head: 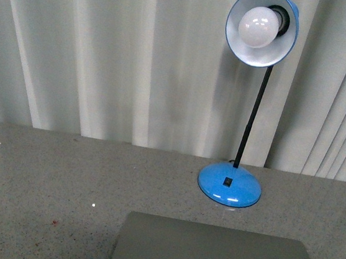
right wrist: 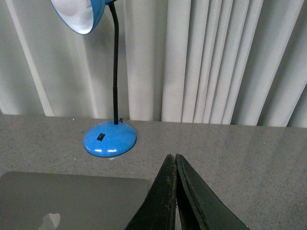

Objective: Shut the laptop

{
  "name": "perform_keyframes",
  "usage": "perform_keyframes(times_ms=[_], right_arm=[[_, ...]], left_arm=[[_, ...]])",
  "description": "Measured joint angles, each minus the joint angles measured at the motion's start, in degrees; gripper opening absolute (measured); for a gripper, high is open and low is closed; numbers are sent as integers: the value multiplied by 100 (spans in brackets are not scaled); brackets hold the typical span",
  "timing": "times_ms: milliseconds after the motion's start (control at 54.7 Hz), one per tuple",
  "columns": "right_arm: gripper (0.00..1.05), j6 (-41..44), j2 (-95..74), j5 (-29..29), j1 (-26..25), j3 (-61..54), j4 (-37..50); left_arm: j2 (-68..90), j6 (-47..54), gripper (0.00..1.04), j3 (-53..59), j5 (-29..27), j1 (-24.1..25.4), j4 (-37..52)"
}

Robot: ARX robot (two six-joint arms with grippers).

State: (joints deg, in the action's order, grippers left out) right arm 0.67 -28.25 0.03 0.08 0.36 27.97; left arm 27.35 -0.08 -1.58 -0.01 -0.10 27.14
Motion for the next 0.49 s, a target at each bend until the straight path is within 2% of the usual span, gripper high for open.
perform_keyframes(times_ms=[494], right_arm=[[3, -2, 1436, -7, 0, -2, -1390]], left_arm=[[-1412, 0, 4, 2, 0, 0, -1364]])
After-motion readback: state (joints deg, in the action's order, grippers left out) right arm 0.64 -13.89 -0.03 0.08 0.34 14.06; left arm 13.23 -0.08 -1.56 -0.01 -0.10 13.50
